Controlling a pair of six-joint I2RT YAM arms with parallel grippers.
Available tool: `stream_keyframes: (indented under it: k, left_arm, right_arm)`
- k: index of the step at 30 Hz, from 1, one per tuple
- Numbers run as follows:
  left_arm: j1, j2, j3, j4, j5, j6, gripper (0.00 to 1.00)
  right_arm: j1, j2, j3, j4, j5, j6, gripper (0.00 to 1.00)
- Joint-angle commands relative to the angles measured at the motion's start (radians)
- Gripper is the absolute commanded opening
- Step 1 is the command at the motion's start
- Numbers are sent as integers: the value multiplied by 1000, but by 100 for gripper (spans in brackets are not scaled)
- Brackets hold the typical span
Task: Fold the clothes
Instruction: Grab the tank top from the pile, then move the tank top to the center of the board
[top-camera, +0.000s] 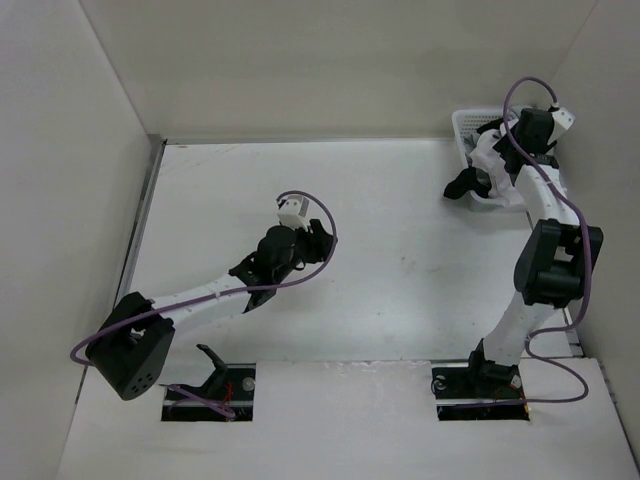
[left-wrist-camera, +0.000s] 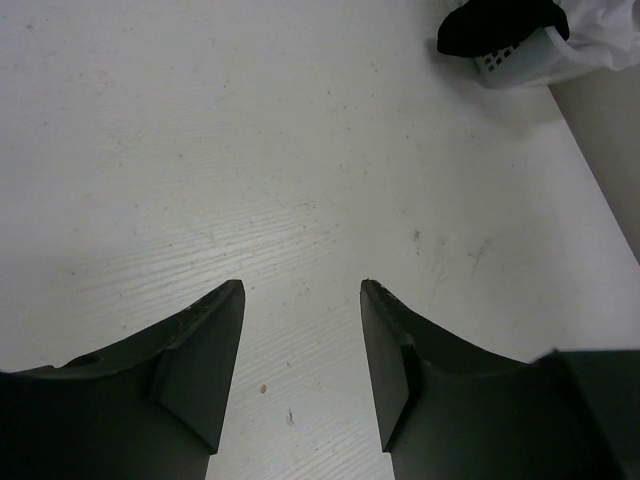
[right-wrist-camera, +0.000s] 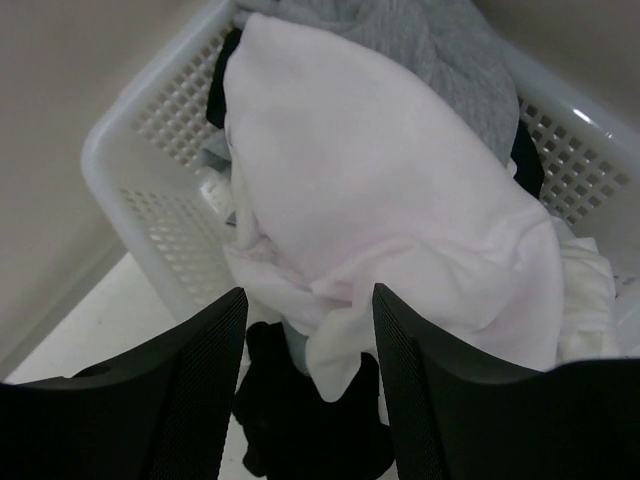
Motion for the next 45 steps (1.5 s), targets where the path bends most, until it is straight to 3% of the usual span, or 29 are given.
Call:
stream_keyframes:
  k: [1, 7, 16, 23, 27, 34, 39, 42, 45]
  left_arm:
    - [9, -6, -11, 63, 8, -13, 49]
    - [9, 8, -11, 73, 9, -19, 49]
    - [20, 10, -13, 76, 9, -25, 49]
    - [26, 10, -13, 77, 9, -37, 49]
    - [29, -9, -10, 77, 11, -43, 50]
    - [75, -131, -11, 30, 0, -83, 50]
    - [176, -310, -49, -76, -33, -170, 51]
    - [236, -410, -100, -124, -61, -209, 51]
    - [299, -475, -146, -205, -66, -241, 52]
  right_arm:
    - [-6, 24, 73, -49, -9, -47, 58]
    - [-14, 55, 59, -49, 31, -46, 51]
    - [-20, 51, 64, -84, 51, -35, 0]
    - [14, -274, -111, 109, 74, -7, 0]
    - [101, -423, -86, 105, 60, -42, 0]
    - [396, -542, 24, -18, -83, -128, 2]
    - [670, -528, -118, -41, -251, -102, 5]
    - [802, -450, -265, 19, -317, -52, 17]
    - [920, -413, -417, 88, -285, -18, 48]
